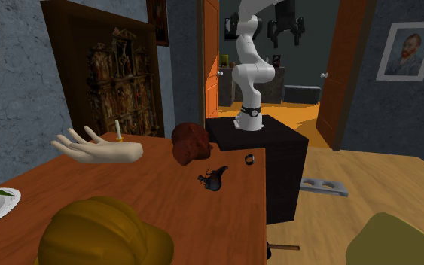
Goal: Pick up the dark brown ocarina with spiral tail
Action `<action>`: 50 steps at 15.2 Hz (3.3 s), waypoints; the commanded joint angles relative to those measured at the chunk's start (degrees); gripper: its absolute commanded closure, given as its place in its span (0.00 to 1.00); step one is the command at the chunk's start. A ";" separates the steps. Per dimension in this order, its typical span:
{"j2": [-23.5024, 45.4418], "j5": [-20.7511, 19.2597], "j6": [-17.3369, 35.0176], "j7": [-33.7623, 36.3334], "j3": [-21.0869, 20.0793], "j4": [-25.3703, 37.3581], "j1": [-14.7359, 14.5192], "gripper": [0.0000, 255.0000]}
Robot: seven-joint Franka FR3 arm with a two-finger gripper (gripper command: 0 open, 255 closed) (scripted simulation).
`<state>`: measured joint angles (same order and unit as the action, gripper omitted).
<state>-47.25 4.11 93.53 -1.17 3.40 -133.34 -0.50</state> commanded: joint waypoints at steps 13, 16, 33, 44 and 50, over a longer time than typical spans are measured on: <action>9.23 -4.41 21.77 -7.03 7.66 -11.99 3.68 0.00; 13.46 -4.99 27.56 -8.92 9.86 -13.36 4.34 0.00; 48.94 10.47 55.76 -29.89 22.60 -7.19 3.08 0.00; 74.67 32.28 61.45 -48.76 15.75 9.53 14.04 0.00; 78.90 35.49 63.87 -51.59 12.93 11.34 16.44 0.00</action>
<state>30.88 38.99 156.91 -52.27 16.86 -122.32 15.55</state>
